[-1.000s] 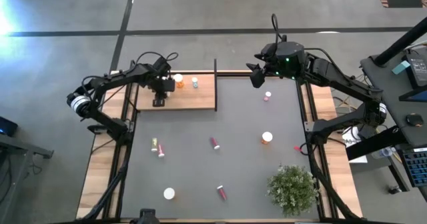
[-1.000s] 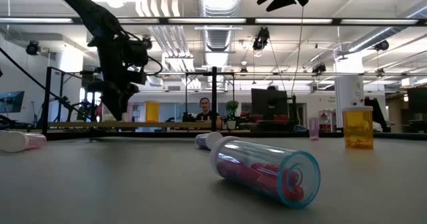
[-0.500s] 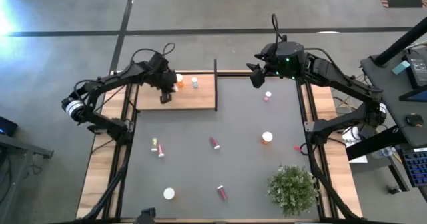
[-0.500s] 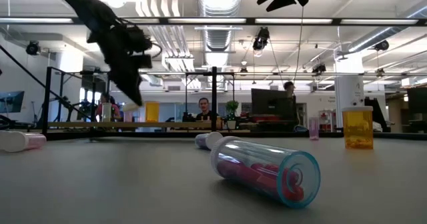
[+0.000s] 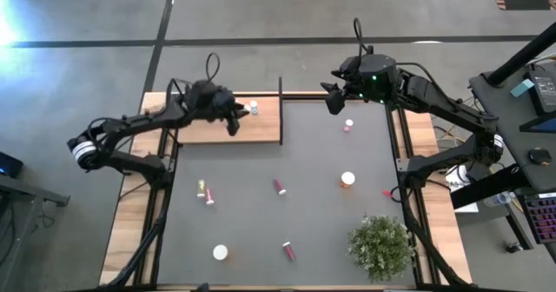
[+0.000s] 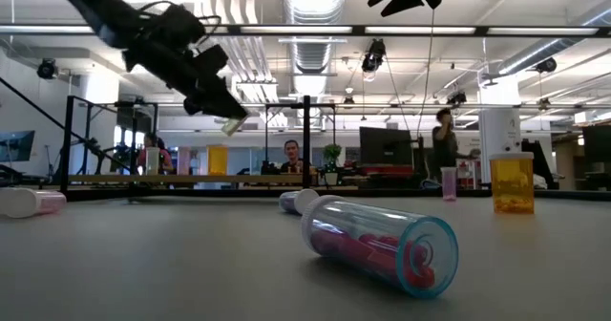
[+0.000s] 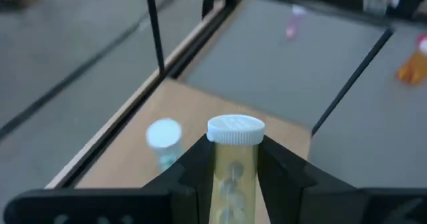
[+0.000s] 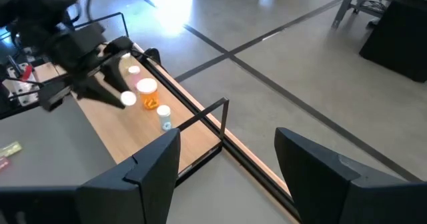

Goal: Pick and place medicine bottles onto shelf by color
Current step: Put the right yellow pill bottle on the shelf aligned with the other yellow pill bottle

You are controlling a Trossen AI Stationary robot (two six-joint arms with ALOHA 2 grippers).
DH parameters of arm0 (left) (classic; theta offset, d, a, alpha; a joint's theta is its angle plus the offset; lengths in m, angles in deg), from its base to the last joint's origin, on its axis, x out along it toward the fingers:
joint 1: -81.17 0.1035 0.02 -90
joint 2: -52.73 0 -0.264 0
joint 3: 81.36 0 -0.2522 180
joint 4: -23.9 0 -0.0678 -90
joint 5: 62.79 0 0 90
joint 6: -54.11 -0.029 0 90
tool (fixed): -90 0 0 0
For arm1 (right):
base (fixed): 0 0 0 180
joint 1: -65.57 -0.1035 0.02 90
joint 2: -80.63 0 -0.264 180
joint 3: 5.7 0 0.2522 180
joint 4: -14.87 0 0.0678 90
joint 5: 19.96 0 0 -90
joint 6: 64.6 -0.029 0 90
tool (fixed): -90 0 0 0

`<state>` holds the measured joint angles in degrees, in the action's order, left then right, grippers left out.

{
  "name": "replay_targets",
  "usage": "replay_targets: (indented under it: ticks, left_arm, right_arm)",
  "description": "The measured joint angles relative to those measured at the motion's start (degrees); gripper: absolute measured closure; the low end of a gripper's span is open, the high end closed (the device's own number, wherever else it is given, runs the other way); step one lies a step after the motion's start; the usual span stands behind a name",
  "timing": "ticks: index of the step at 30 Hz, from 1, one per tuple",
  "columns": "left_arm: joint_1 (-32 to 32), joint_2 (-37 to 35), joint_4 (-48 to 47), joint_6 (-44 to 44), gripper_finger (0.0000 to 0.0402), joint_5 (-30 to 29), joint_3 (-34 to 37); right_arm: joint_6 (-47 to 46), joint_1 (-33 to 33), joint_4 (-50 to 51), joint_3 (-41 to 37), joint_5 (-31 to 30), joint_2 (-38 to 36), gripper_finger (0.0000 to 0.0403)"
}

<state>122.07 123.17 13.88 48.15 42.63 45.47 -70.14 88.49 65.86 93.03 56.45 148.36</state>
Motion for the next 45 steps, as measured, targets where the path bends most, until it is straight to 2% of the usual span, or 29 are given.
replay_targets:
  ticks: [3, 9, 14, 18, 28, 38, 45]
  left_arm:
    - [-3.88, -2.54, 13.02, 4.00, 0.0322, -4.80, 7.76]
    - [-12.89, -4.04, 35.96, 5.06, 0.0322, -20.34, 20.34]
    - [-18.65, -1.05, 44.03, 8.63, 0.0322, -30.41, 24.88]
    - [-20.96, 2.20, 47.34, 8.92, 0.0322, -35.69, 26.00]
    - [-21.16, 11.65, 56.64, 15.34, 0.0322, -41.75, 27.48]
    - [-21.16, 19.97, 63.98, 15.95, 0.0322, -43.00, 27.46]
    - [-21.16, 22.41, 67.28, 15.65, 0.0322, -43.22, 27.44]
  right_arm:
    - [0.00, 0.00, 0.00, 0.00, -0.02, 0.00, 0.0170]
    - [0.00, -0.02, 0.00, 0.00, 0.00, 0.00, 0.0170]
    - [0.00, 0.00, -0.02, 0.00, 0.00, 0.00, 0.0170]
    - [0.00, -0.01, 0.00, 0.00, 0.00, 0.00, 0.0170]
    - [0.00, 0.00, -0.09, 0.00, 0.00, 0.00, 0.0170]
    - [0.00, -0.01, -0.11, 0.01, 0.02, -0.01, 0.0170]
    - [0.00, -0.01, -0.11, 0.00, 0.02, 0.00, 0.0170]
